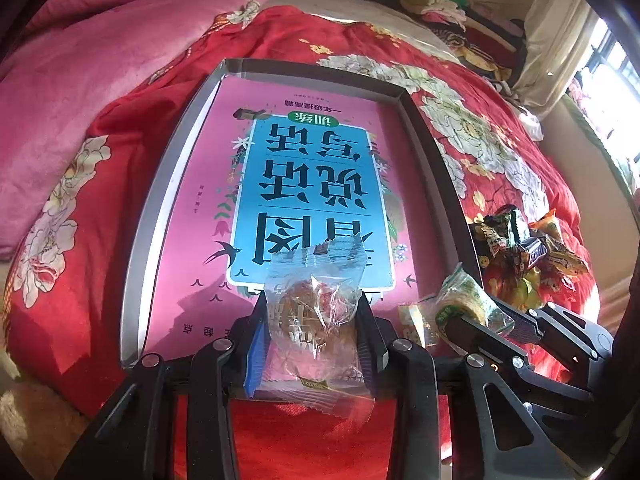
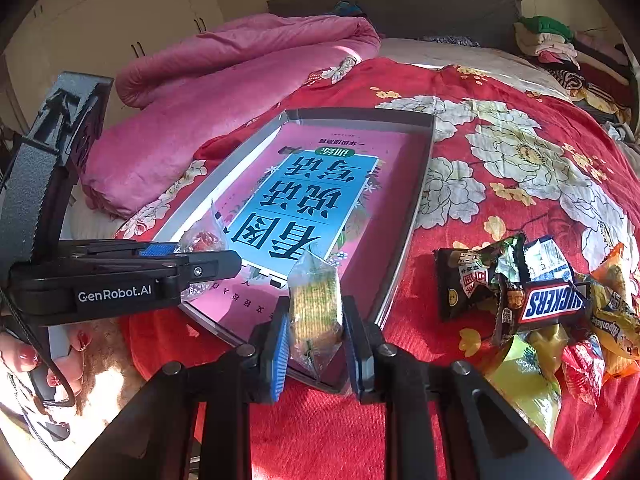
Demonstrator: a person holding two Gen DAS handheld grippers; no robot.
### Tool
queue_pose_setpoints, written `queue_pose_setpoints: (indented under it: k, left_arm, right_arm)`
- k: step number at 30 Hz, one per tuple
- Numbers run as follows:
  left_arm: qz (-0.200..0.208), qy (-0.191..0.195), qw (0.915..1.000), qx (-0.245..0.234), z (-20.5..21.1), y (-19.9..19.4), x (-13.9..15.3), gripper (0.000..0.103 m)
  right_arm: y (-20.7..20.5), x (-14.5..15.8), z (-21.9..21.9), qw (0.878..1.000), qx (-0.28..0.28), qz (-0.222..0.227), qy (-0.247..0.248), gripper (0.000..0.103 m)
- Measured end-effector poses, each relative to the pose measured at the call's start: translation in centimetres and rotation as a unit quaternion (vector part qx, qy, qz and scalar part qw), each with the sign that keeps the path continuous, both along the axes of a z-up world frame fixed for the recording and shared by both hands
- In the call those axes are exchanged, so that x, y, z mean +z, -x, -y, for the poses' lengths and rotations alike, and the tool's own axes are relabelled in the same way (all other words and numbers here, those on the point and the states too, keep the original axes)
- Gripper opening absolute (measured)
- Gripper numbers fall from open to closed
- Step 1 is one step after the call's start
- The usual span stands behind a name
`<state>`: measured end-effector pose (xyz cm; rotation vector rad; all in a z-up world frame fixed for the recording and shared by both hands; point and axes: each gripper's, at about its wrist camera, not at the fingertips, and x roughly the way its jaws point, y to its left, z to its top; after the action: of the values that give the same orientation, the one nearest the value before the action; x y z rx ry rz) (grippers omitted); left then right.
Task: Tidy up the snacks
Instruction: 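Carry the cookie bag over the tray with left gripper while right grasps a wafer pack, then open the left gripper over the tray while the right releases the wafer pack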
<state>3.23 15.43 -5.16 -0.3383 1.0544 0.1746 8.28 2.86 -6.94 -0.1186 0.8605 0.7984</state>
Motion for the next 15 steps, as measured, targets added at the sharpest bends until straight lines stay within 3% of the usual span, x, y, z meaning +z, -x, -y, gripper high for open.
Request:
queue_pose_setpoints:
  k: [15]
  left_arm:
    - [0.001,-0.004,0.9999,-0.01,0.64,-0.15,-0.03,0.041]
  right_arm:
    - [0.07,0.2,0.79,1.0,-0.007,0.001,0.0,0.026]
